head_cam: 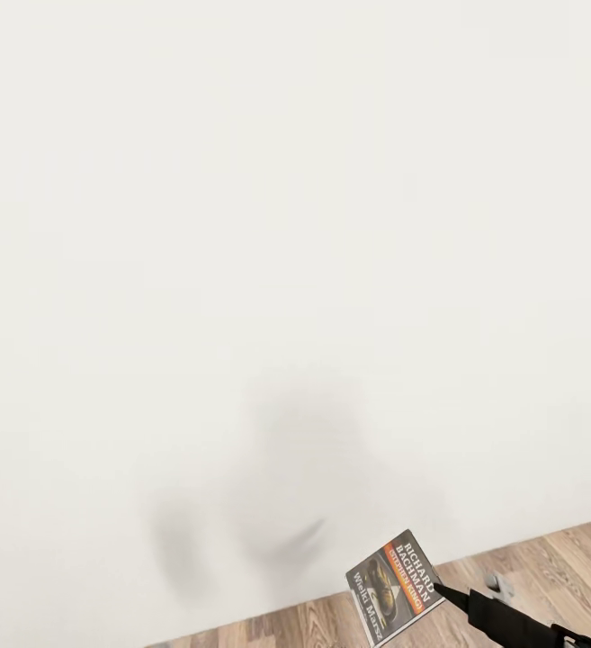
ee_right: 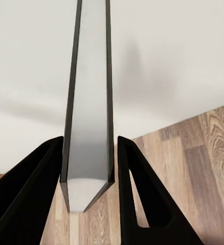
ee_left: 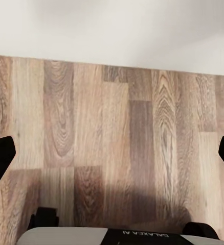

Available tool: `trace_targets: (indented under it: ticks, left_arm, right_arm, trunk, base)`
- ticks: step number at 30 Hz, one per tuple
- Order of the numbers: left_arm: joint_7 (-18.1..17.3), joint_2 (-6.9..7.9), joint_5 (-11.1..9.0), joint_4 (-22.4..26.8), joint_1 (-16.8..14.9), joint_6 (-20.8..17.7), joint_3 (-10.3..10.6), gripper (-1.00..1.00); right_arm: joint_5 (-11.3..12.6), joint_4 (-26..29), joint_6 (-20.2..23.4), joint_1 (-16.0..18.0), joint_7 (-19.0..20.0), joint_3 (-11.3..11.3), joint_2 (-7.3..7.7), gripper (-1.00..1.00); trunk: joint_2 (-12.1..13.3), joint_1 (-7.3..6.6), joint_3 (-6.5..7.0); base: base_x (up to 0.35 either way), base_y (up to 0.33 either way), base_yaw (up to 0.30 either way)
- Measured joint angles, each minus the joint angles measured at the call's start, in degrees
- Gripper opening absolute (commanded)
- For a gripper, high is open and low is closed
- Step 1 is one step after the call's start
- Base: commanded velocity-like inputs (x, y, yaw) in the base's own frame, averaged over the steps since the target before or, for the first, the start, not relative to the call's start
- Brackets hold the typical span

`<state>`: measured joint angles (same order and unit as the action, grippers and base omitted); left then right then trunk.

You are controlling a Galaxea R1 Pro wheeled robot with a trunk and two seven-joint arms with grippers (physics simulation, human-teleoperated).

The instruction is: In the bedroom, move the book from the bed onto either nightstand, and place the two sandals side by side next to the bed.

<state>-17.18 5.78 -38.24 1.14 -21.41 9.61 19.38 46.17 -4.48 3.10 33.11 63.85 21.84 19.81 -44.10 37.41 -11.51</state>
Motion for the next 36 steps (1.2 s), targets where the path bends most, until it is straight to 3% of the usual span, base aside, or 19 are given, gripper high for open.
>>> trace_targets:
  ticks: [15, 23, 28, 36]
  left_arm:
    - [0.0, 0.0, 0.0, 0.0, 0.0, 0.0, 0.0, 1.0]
    - [0.1, -0.86, 0.3, 0.1, 0.0, -0.1, 0.4, 1.0]
    - [0.1, -1.24, 2.4, 0.1, 0.0, -0.1, 0.4, 1.0]
    - [0.1, -1.55, 3.0, 0.0, 0.0, -0.2, 0.4, 1.0]
  right_arm:
    - [0.0, 0.0, 0.0, 0.0, 0.0, 0.1, 0.0, -1.0]
    - [0.0, 0.0, 0.0, 0.0, 0.0, 0.2, 0.0, -1.0]
    - [0.0, 0.0, 0.0, 0.0, 0.0, 0.1, 0.0, -1.0]
    - [0.0, 0.0, 0.0, 0.0, 0.1, 0.2, 0.0, -1.0]
  trunk:
    - [0.0, -0.02, -0.13]
    - [0.0, 0.0, -0.13]
    - [0.0, 0.0, -0.13]
    - [0.0, 0.0, -0.13]
  base:
    - [0.251, 0.0, -0.282]
    - [0.029, 0.0, -0.285]
    - [0.001, 0.0, -0.285]
    - [0.0, 0.0, -0.285]
